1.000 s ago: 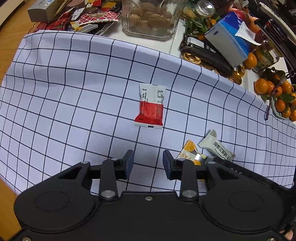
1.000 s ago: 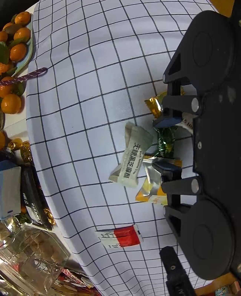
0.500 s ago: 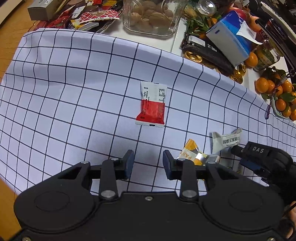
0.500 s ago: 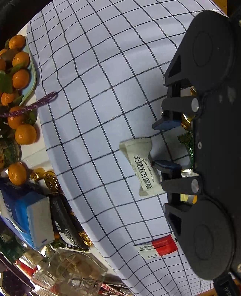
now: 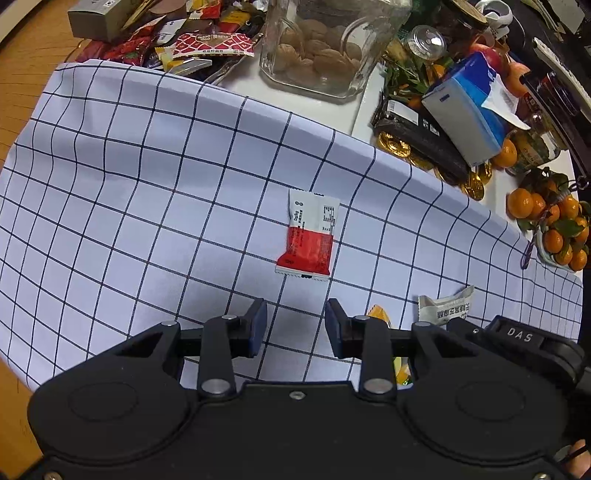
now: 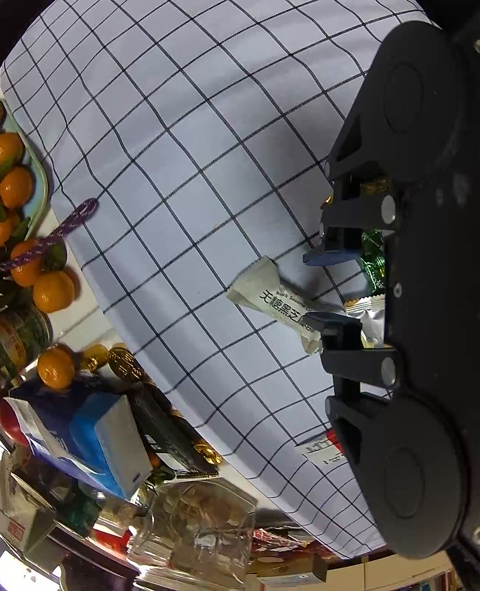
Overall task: Organize snacks
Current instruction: 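Grasp white sesame-crisp packet with right tool while left tool approaches red-white packet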
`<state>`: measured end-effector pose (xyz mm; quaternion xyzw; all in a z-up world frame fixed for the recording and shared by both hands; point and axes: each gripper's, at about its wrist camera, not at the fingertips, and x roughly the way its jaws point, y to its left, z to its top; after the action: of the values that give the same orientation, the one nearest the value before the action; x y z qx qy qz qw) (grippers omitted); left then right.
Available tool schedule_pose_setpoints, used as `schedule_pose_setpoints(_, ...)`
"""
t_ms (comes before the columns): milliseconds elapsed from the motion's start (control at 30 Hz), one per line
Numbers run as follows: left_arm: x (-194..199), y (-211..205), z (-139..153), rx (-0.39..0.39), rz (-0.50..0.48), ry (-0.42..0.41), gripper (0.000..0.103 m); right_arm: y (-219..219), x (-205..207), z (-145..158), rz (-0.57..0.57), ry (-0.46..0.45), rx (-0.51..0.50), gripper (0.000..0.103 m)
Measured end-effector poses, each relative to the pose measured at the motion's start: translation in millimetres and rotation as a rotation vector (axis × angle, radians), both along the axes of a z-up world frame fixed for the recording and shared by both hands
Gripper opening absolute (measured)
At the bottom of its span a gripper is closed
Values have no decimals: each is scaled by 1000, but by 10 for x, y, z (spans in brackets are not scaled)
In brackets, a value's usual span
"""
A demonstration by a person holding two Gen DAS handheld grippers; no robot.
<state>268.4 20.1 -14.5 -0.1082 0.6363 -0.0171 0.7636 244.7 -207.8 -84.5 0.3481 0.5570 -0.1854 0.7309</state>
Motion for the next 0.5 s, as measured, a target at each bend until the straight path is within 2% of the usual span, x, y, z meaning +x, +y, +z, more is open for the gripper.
schedule_pose_setpoints(200,130,96,16,-27,68,2,43,8,147,-129,-5,21,14,36)
schedule_pose_setpoints(367,176,57,-18,-28,72,8,43,5,314,-204,-8,37,51,38)
schedule_pose_setpoints(500,198,-3,-49,-12,57,2,43,119,428,-216,56,43,-2,38)
